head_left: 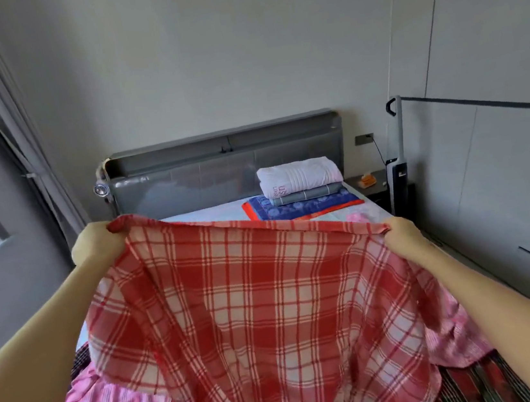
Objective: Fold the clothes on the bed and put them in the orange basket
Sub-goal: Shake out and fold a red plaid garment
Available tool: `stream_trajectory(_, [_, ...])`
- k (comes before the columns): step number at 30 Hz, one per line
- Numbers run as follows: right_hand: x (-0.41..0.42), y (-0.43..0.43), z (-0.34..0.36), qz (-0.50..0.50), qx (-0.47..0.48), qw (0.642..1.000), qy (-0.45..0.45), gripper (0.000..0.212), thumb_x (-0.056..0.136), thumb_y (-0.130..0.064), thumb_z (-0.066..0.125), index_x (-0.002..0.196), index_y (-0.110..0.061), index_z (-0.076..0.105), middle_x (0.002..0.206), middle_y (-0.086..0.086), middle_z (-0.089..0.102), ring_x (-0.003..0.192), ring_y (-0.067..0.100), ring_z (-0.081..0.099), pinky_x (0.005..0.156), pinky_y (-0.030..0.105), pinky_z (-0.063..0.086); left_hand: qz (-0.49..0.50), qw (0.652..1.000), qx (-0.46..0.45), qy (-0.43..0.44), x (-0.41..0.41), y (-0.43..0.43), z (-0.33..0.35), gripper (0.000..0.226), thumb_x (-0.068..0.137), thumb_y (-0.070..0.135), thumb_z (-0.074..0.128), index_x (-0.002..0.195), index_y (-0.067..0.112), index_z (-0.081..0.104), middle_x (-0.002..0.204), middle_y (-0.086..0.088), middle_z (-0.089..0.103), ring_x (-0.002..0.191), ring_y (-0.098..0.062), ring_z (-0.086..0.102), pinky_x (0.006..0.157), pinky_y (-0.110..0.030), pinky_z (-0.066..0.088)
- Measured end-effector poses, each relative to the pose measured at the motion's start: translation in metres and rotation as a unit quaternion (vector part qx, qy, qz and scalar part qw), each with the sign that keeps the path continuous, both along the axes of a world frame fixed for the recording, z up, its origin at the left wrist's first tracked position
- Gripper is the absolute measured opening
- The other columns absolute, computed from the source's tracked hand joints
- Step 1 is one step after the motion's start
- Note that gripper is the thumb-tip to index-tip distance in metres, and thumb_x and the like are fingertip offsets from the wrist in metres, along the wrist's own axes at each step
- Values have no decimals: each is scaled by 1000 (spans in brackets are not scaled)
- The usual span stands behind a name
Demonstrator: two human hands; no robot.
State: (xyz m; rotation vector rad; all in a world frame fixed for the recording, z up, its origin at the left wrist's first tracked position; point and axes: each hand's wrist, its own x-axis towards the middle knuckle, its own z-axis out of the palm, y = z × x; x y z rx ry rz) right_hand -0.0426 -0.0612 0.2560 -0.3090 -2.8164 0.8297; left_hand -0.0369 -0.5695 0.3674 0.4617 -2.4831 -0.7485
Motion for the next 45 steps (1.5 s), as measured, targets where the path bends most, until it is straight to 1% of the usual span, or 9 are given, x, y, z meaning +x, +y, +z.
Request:
stream_trajectory(4, [-21,-9,-26,110,-39,980,-163,14,86,-8,54,74,-10,61,83,5,61,86,24,58,73,30,38,-37,993,7,-111,-28,-42,-53,42,87,43,51,88,6,72,75,-17,68,70,-32,65,70,-40,54])
stream_trajectory(7, [-40,-13,-27,156,-107,942,-278,24,74,-25,74,62,-16,56,66,-7,59,65,11,55,66,28,42,-66,980,29,-187,-49,-61,-90,39,81,39,58,92,3,71,88,-19,69,84,-34,64,80,-41,52])
stream_trajectory(10, [-74,-18,-40,202,52,897,-389,35,62,-27,83,86,-5,70,82,1,69,77,17,64,70,27,50,-113,950,7,-290,-68,-63,-123,36,70,37,76,94,10,71,98,-12,69,90,-27,61,81,-31,46])
stream_trajectory(15, [-143,-45,-76,138,305,884,-325,16,83,-9,57,70,-15,50,72,0,51,63,17,49,47,24,33,-197,820,-238,-482,-123,-26,-153,43,72,38,75,106,15,62,94,0,58,86,-16,54,66,-25,41])
stream_trajectory(19, [-217,-69,-45,76,316,927,-185,23,89,-2,44,94,-13,64,89,5,63,91,27,62,72,31,46,-126,872,-312,-355,-190,-17,-141,19,80,19,58,97,22,66,104,2,66,97,-21,61,73,-26,50])
stream_trajectory(22, [-298,-66,69,16,280,960,5,31,93,-3,36,111,-4,62,112,16,64,104,32,60,77,33,45,-21,964,-245,-100,-258,-30,-56,10,79,15,59,85,19,67,96,-9,69,92,-31,63,71,-34,47])
stream_trajectory(25, [-341,-48,231,-56,273,888,366,37,83,-2,25,94,4,60,90,28,61,80,41,61,65,39,45,70,970,-114,203,-305,-47,88,18,82,17,63,95,8,71,93,-24,68,89,-42,63,70,-40,46])
stream_trajectory(28, [-331,-41,327,-120,234,824,501,29,81,1,34,96,8,58,90,34,57,79,48,58,61,41,40,102,928,-93,346,-306,-53,190,42,82,35,48,104,6,70,98,-30,65,91,-47,61,77,-46,47])
stream_trajectory(45, [-185,18,194,73,414,796,436,26,68,-4,31,61,2,55,57,20,52,46,35,57,41,35,43,-54,932,-262,245,-136,-100,94,32,74,24,58,94,2,70,87,-22,69,80,-43,64,74,-49,49])
